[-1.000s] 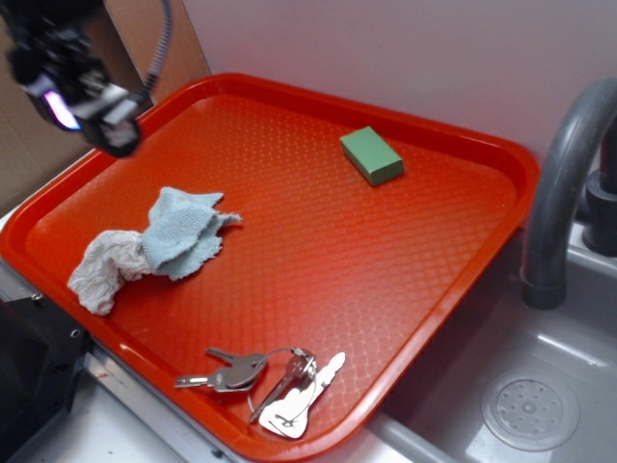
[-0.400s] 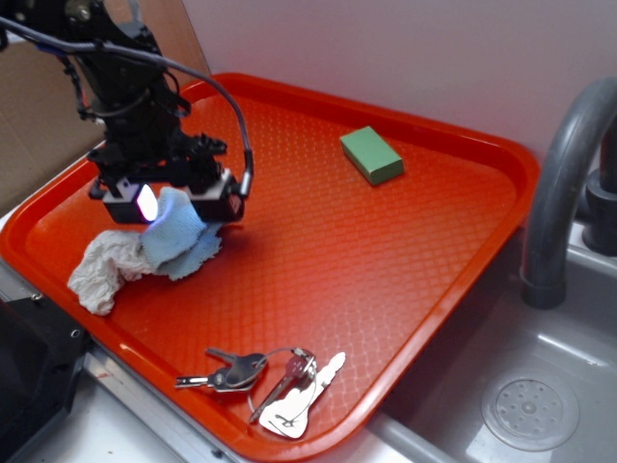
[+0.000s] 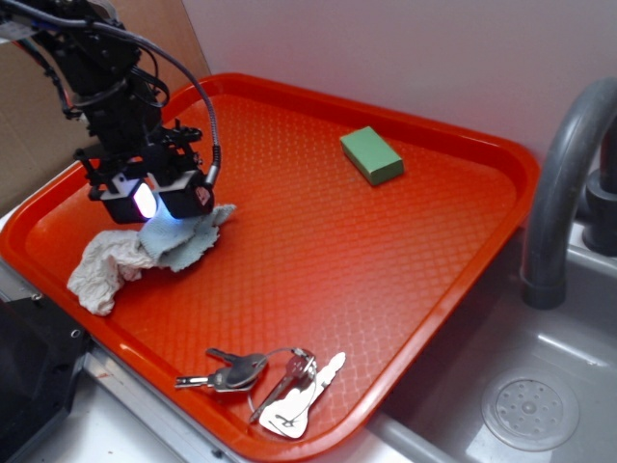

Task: Grab the blue cloth.

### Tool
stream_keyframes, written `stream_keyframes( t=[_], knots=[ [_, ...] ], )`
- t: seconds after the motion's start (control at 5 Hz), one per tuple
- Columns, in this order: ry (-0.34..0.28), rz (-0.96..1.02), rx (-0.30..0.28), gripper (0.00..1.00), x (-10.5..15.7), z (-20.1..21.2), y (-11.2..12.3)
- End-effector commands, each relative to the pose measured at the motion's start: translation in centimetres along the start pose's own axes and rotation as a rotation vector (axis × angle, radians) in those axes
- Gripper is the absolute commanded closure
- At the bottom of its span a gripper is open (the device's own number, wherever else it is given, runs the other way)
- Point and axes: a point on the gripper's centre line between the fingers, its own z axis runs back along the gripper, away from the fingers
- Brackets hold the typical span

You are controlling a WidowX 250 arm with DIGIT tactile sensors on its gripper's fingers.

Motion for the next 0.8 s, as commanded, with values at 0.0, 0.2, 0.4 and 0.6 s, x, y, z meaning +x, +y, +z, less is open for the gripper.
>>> stream_keyframes(
  t=[0.0,0.2,0.4,0.6],
  knots=[
    [-0.051,0.019,-0.016,1.0,2.0,1.2,1.4],
    [-0.112,-0.019,-0.021,1.0,1.9,3.2,1.5],
    [-0.146,-0.144,-0.109,1.0,1.8,8.1,0.3],
    [-0.201,-0.221,-0.209,1.0,1.2,12.9,-2.1]
  ],
)
